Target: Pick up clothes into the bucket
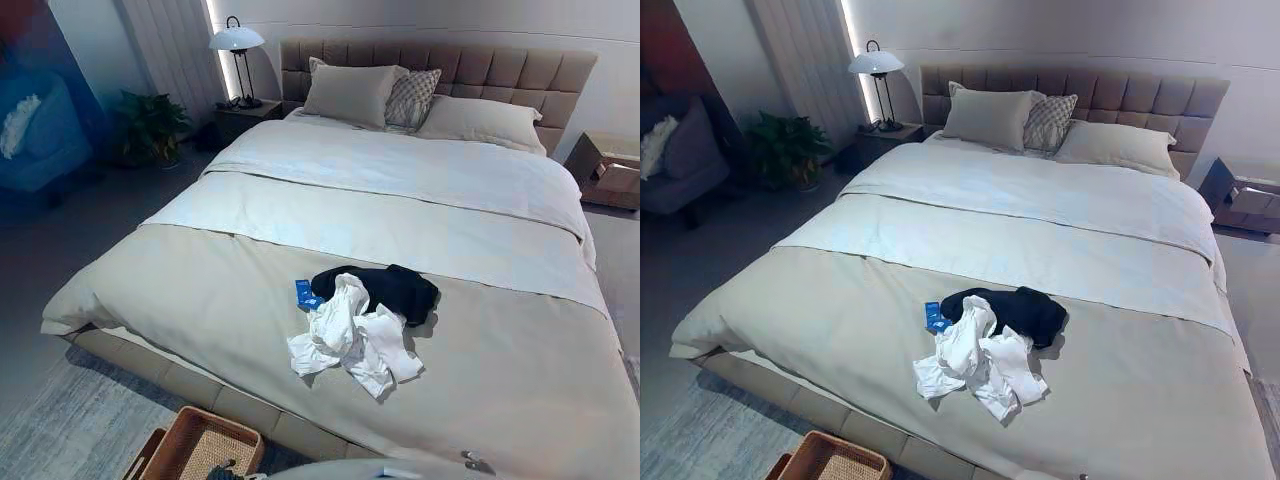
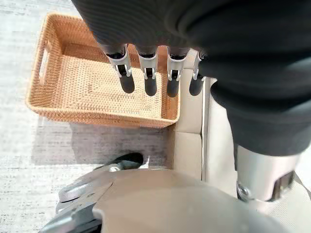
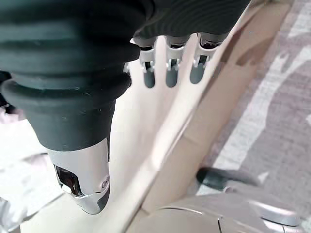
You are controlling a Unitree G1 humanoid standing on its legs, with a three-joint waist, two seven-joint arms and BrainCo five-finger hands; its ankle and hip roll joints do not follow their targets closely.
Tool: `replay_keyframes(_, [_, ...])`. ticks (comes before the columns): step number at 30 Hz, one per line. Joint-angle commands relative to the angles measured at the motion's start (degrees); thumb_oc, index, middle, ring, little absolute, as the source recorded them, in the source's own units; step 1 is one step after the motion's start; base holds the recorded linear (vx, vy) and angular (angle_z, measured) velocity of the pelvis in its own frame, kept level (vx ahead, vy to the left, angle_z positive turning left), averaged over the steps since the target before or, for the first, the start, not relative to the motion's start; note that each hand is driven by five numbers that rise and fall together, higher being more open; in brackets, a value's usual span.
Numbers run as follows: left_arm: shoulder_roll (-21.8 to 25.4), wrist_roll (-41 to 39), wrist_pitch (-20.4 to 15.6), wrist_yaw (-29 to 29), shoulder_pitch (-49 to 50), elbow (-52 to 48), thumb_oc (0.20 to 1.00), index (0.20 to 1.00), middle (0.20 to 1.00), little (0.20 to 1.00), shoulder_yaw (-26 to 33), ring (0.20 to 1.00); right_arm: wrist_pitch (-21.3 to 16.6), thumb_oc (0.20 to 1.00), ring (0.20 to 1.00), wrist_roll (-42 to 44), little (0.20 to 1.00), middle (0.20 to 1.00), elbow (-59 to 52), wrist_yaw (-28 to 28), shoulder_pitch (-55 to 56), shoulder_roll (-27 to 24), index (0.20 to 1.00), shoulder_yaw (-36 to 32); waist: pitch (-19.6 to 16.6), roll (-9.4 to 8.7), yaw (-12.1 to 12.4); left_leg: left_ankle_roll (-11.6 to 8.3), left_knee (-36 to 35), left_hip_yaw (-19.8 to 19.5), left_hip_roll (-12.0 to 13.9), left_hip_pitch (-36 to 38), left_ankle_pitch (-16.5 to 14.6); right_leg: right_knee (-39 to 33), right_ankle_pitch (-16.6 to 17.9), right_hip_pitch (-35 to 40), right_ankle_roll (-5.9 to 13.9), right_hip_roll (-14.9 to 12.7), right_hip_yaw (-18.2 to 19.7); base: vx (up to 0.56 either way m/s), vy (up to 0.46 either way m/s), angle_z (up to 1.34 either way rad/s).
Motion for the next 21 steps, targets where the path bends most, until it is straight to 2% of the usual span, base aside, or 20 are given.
replay_keyframes(1, [-2.07, -1.44, -0.50, -0.05, -3.11, 2.57, 1.000, 1.000, 1.000, 1.000, 0.74, 1.000, -0.51, 1.000, 1.000, 0.80, 1.000, 1.000, 1.41, -0.55, -3.64, -0.05, 1.000, -0.41, 1.30, -1.17, 0.96, 1.98, 1.24, -2.33, -2.23, 0.63, -3.83, 1.75, 3.14, -3.25, 3.74, -3.63, -0.94, 0.01, 0.074, -0.51])
replay_keyframes(21, [-1.96, 0.14, 0.05, 0.99, -3.59, 3.53, 1.000, 1.000, 1.000, 1.000, -0.42, 1.000, 0.45, 1.000, 1.000, -2.15, 1.000, 1.000, 2.62, -2.98, -4.30, -0.41, 1.000, -0.20, 0.15, -1.18, 0.54, 2.27, 2.53, -2.49, -2.19, 0.78, -5.15, 4.65, 1.15, -3.55, 3.25, -3.50, -0.69, 0.01, -0.004, 0.00])
